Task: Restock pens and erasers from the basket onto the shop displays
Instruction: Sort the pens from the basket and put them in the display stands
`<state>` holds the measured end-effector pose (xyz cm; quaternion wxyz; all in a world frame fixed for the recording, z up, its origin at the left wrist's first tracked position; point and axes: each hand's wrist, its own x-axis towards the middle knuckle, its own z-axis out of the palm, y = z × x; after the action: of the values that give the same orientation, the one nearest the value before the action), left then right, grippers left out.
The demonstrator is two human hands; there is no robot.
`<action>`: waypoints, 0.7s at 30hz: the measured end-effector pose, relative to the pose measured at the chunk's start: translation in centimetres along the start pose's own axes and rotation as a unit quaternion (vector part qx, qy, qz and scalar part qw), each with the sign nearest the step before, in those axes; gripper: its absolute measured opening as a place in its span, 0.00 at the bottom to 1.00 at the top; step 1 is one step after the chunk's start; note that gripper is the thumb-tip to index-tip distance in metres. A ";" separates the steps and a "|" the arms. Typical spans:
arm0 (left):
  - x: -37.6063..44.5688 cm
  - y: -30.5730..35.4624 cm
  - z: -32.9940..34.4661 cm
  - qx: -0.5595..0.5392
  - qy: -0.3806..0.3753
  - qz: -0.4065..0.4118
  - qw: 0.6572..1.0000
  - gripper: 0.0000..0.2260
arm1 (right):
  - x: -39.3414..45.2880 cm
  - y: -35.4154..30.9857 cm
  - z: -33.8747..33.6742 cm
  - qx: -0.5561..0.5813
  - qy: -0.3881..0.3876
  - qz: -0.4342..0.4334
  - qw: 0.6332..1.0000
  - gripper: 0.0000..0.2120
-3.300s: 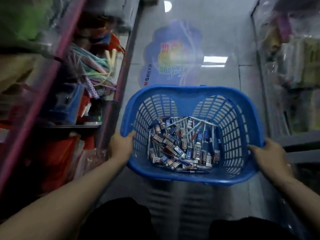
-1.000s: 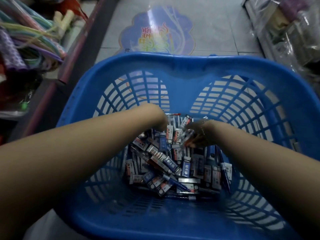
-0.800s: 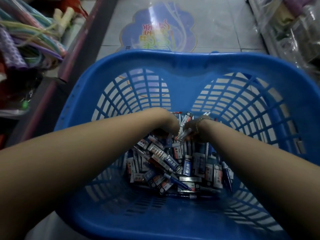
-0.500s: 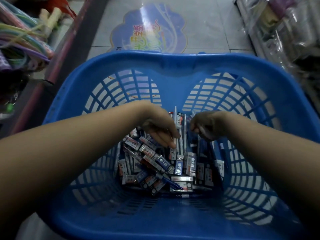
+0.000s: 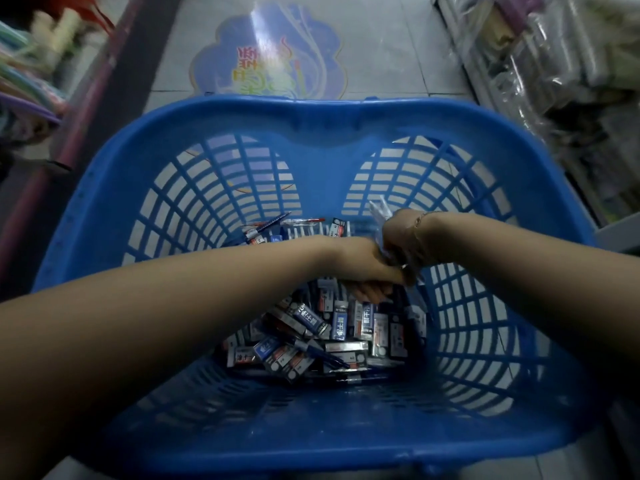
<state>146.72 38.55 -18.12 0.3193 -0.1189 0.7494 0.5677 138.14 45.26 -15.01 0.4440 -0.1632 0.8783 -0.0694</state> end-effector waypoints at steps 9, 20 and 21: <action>2.9 -2.7 -0.2 0.562 0.069 0.095 0.819 0.32 | -1.2 2.3 -2.2 -0.152 -0.029 0.033 0.987 0.08; 3.5 -3.5 -0.7 0.583 0.153 0.125 0.788 0.23 | 0.4 2.9 1.0 -0.151 0.074 0.041 0.985 0.21; 3.4 -3.7 -0.8 0.583 0.157 0.138 0.785 0.20 | 0.4 2.9 1.0 -0.140 0.060 0.048 0.987 0.19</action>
<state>145.86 37.21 -22.93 0.1241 0.1070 0.9859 0.0347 138.13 47.83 -16.68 0.3666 -0.1766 0.9111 0.0662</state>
